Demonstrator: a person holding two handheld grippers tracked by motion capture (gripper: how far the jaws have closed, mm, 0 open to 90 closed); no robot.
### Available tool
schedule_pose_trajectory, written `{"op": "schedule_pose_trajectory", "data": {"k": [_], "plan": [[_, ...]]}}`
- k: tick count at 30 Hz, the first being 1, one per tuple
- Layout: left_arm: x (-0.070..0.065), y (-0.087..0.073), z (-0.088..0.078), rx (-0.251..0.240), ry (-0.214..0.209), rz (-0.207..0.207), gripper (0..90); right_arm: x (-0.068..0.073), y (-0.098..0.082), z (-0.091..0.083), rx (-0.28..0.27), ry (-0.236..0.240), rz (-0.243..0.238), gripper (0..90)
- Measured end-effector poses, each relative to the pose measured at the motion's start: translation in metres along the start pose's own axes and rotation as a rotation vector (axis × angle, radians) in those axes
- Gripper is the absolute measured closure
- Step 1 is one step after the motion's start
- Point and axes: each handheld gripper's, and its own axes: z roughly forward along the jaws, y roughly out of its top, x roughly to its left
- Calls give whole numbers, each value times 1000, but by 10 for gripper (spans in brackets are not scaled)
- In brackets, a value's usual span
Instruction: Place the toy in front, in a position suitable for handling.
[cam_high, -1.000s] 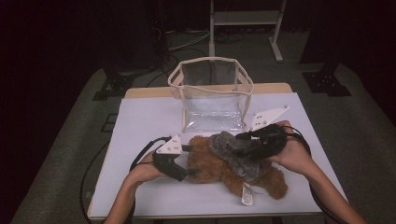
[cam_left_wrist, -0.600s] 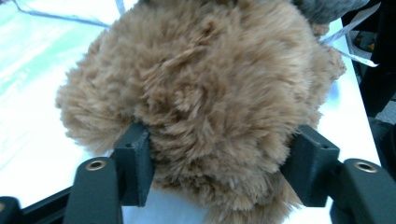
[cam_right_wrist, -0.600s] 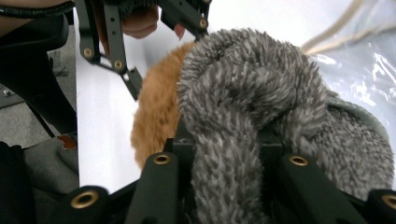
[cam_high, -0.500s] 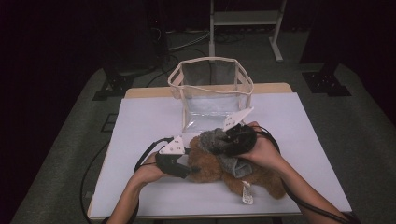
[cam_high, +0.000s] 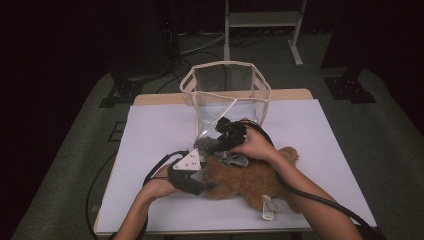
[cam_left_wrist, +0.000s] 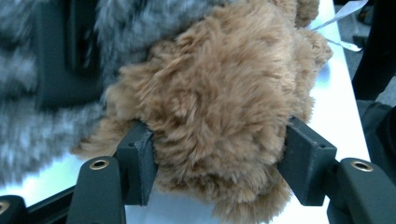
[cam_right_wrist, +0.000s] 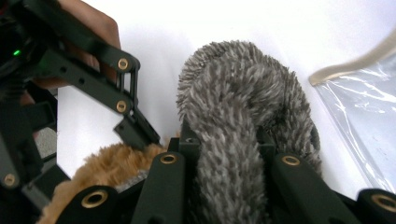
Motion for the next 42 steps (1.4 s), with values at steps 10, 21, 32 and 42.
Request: {"op": "schedule_pose_trajectory", "data": {"k": [10,21,32,42], "plan": [[5,-1,1,-14,2,-31,329,41,-49,-60,-55,-68,-66,741],[10,0,0,-36,63,-52,287,71,-96,-58,-79,-114,-77,739],[16,-9,3,-40,82,-82,461,39,-98,-63,-188,-160,5,741],[12,-5,11,-48,59,-79,503,73,-66,-33,-180,-83,-125,741]]}}
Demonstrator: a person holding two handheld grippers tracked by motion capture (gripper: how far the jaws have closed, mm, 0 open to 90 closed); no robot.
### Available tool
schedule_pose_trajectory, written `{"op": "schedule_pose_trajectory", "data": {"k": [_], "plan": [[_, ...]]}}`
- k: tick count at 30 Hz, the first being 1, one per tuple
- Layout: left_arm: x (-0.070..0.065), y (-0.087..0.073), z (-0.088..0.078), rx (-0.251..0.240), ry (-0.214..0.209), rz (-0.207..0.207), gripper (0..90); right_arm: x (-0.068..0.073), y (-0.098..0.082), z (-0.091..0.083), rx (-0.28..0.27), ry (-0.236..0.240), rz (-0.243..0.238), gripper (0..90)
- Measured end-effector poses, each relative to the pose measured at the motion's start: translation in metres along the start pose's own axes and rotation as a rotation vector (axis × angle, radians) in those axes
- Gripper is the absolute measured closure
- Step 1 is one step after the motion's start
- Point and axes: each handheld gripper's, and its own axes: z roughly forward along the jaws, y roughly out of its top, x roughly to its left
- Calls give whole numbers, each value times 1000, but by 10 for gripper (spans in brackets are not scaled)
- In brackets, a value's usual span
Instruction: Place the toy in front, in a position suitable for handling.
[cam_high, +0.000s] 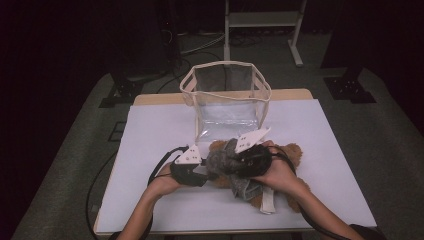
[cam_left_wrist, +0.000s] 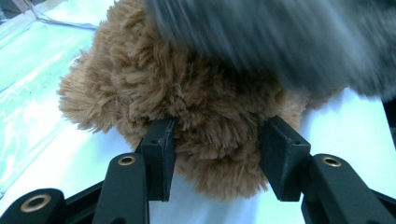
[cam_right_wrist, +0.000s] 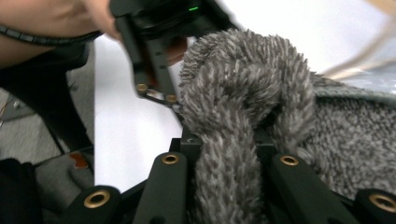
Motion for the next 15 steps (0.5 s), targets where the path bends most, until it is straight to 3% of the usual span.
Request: {"op": "schedule_pose_trajectory", "data": {"k": [2,4,9,11,15], "plan": [[2,-2,-2,-6,-6,-9,500,5,-4,6,39,20,-19,740],[2,-4,-2,-20,-14,-15,500,9,-9,4,66,0,-36,741],[-1,-2,2,-22,-24,-11,493,-1,-7,-19,20,-61,-12,740],[-3,0,3,-17,-29,-1,489,-3,-2,-21,9,-79,-7,740],[-4,-2,4,3,-38,5,477,1,2,-1,35,-16,-25,738]]}}
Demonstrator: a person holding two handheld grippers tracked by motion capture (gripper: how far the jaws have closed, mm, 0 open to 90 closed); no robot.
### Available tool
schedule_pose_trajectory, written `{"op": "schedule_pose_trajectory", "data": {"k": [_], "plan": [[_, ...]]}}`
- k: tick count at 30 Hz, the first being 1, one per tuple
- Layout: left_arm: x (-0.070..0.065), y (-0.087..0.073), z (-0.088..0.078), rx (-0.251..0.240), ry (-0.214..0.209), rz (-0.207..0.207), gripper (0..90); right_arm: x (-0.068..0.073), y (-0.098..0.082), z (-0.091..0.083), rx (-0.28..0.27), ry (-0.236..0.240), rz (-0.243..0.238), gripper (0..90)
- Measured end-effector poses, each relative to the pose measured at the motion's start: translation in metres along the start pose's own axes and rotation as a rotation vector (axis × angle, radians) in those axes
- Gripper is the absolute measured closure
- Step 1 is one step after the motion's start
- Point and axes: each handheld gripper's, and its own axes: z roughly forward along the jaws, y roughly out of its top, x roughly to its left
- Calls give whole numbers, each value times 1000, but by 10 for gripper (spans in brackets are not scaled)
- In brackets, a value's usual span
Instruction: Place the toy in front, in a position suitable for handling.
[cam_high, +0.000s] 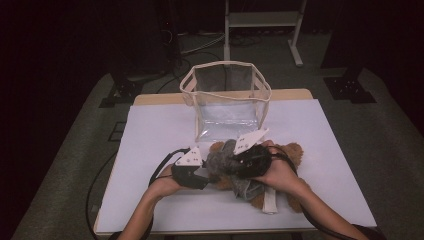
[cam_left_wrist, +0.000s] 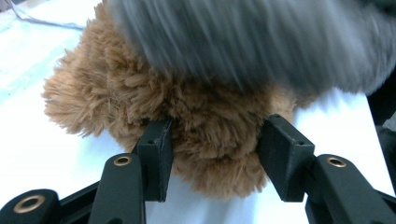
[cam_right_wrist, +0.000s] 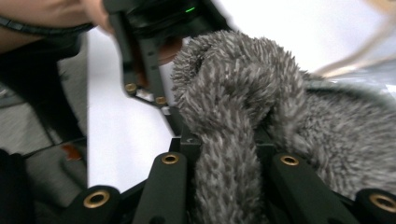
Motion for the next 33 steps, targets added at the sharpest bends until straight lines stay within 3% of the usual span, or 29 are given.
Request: {"op": "schedule_pose_trajectory", "data": {"k": [2,4,8,11,16,24,33], "plan": [[0,-2,0,4,-5,6,471,5,-2,6,24,2,-26,737],[-1,-2,0,14,-5,10,463,2,-2,1,16,-5,-20,737],[-3,-2,1,19,-14,21,441,-19,-4,-24,-21,-72,37,737],[-2,-1,-1,23,-18,27,379,-32,-14,-34,-21,-95,90,735],[2,1,-3,-10,26,29,203,-41,-37,-46,-24,-102,149,733],[0,4,-1,-17,16,55,182,-48,-51,-75,-36,-139,177,732],[4,11,1,-67,40,57,81,-46,-65,-64,-40,-90,199,725]]}}
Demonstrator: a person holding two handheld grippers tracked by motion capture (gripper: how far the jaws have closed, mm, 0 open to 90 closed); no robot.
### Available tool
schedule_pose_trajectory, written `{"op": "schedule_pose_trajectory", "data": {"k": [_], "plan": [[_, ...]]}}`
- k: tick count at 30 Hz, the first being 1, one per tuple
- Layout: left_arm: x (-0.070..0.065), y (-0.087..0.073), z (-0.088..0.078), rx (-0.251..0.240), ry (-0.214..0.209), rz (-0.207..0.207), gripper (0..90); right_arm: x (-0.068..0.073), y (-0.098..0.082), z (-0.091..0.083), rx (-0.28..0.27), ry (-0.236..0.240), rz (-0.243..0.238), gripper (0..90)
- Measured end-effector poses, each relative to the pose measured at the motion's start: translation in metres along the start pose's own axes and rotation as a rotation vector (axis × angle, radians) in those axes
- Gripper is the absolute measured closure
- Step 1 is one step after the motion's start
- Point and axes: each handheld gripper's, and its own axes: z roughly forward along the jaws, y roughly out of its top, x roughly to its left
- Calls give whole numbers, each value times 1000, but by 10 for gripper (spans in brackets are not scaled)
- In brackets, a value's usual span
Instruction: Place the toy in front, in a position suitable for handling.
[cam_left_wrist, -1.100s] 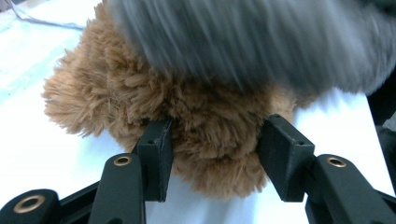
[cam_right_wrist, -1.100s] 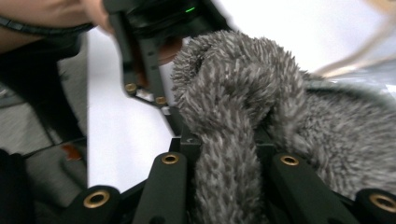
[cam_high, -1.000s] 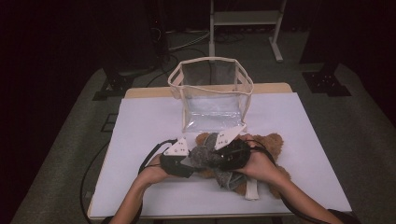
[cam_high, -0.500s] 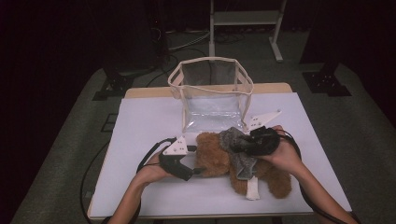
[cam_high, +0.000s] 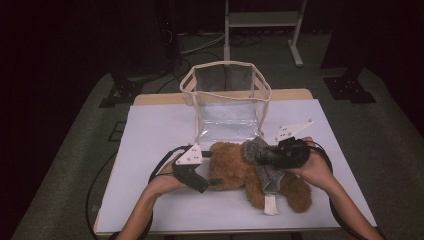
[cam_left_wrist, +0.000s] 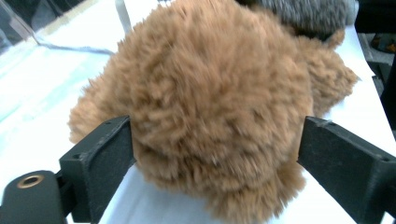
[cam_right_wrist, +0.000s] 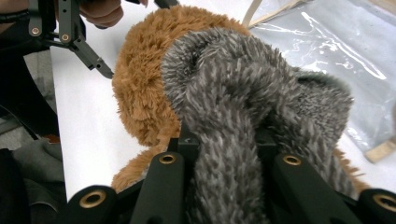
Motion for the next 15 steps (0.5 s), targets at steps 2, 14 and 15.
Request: {"op": "schedule_pose_trajectory", "data": {"k": [2,14,15], "plan": [[1,1,4,-4,9,4,76,0,-4,1,-10,6,6,726],[1,15,33,26,-3,42,0,-2,-17,1,-61,23,26,726],[1,16,34,31,-1,47,0,-2,-18,1,-65,23,26,726]]}}
